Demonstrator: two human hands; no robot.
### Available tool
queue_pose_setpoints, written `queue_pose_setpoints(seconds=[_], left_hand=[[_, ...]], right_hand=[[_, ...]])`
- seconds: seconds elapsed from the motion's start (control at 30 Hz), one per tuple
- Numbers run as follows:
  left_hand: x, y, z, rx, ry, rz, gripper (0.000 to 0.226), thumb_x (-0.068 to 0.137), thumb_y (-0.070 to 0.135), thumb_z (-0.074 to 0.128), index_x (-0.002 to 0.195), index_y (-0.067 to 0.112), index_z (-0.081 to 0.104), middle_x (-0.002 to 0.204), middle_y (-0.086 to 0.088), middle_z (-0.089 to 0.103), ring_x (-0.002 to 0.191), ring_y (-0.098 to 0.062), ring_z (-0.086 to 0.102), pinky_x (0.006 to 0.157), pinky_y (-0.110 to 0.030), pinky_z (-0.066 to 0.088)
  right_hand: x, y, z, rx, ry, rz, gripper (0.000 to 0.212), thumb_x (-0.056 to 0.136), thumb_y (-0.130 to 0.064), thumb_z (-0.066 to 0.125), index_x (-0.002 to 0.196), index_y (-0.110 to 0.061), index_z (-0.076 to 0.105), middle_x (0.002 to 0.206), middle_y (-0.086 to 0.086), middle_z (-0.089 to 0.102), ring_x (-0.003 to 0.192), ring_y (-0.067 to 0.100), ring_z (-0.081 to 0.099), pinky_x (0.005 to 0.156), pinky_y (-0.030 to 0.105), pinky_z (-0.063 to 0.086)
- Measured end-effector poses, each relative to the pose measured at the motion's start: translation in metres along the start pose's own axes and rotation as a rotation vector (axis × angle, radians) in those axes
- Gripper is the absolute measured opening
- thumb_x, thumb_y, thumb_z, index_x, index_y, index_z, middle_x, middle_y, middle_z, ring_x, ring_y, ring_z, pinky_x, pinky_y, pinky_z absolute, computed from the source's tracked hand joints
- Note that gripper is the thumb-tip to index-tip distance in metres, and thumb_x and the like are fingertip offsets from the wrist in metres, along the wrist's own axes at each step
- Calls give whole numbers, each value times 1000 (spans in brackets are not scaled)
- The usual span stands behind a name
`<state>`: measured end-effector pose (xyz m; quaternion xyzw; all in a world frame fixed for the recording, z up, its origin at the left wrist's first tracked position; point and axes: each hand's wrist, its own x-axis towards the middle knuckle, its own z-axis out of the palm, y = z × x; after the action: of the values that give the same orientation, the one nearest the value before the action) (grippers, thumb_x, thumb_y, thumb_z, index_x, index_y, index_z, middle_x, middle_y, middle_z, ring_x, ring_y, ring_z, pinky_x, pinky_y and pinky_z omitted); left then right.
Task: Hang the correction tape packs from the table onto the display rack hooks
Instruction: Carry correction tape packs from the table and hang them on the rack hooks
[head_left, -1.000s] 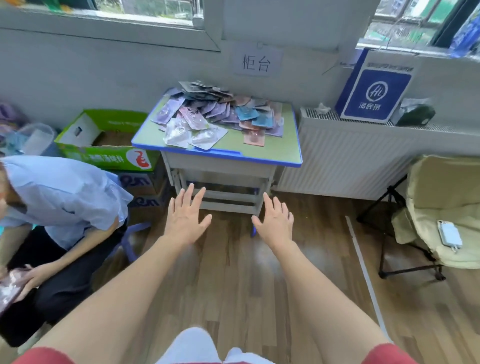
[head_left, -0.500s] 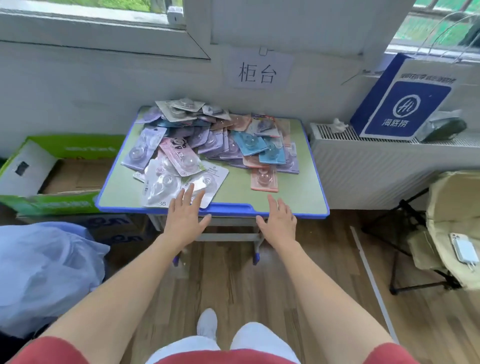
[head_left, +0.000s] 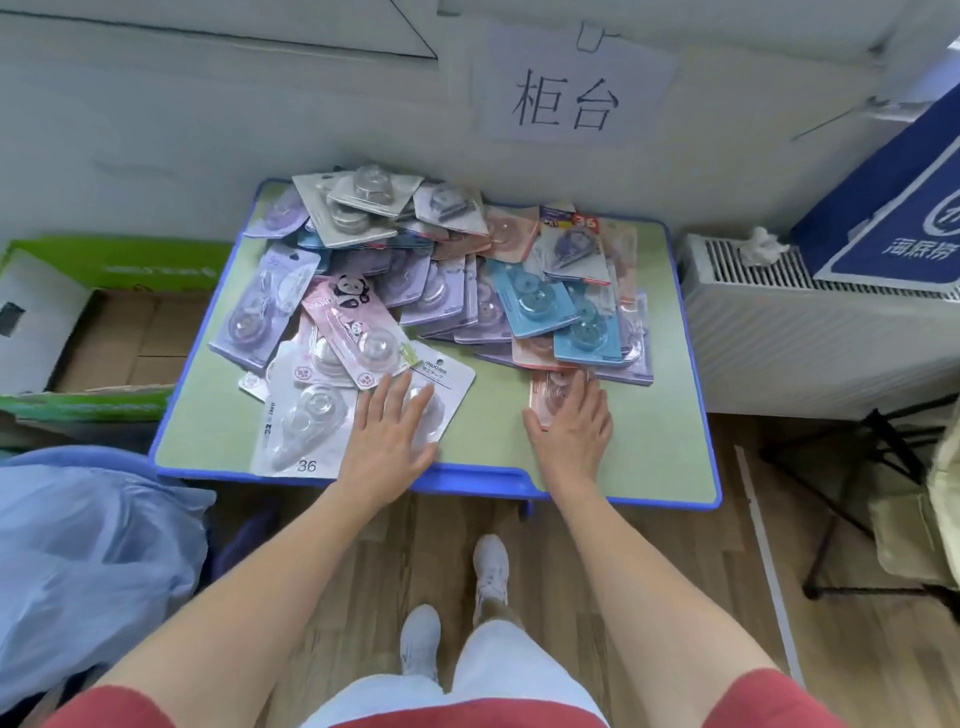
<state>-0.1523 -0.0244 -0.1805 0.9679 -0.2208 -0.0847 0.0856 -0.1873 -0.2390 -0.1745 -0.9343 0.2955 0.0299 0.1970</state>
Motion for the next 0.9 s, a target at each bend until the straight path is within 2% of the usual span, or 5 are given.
queue_pose_setpoints(seconds=[0.23, 0.4, 0.53, 0.7, 0.9], left_hand=[[6, -1, 10, 31, 55, 9, 70, 82, 56, 39, 141, 19, 36, 141, -15, 48, 134, -31, 31, 110, -46, 19], [2, 1, 11, 46, 84, 42, 67, 84, 55, 37, 140, 19, 36, 140, -14, 49, 135, -31, 28, 112, -45, 14], [-8, 7, 13, 60, 114, 97, 67, 83, 56, 37, 139, 20, 37, 140, -11, 51, 135, -33, 29, 114, -42, 7], [-21, 11, 21, 30, 155, 109, 69, 81, 59, 38, 140, 21, 37, 139, -6, 53, 130, -38, 39, 106, -47, 24], [-21, 12, 19, 2, 136, 92, 69, 78, 60, 39, 137, 24, 39, 134, -9, 57, 121, -47, 51, 93, -55, 46]], right_hand=[[7, 4, 9, 3, 23, -48, 84, 91, -50, 54, 150, -2, 20, 155, 22, 22, 145, 35, 16, 117, 45, 8], [2, 4, 11, 15, 77, -22, 91, 82, -63, 31, 144, 4, 33, 146, 25, 39, 137, 38, 35, 111, 52, 25], [-15, 9, 11, 8, 44, -39, 95, 79, -65, 20, 147, 1, 29, 153, 20, 30, 142, 34, 28, 115, 50, 18], [-42, 26, 14, -27, 100, -45, 84, 83, -57, 35, 136, 6, 45, 139, 25, 48, 128, 40, 48, 102, 58, 36], [-52, 29, 9, -20, 72, -22, 87, 82, -59, 51, 147, -5, 32, 152, 22, 31, 139, 40, 31, 110, 55, 25]])
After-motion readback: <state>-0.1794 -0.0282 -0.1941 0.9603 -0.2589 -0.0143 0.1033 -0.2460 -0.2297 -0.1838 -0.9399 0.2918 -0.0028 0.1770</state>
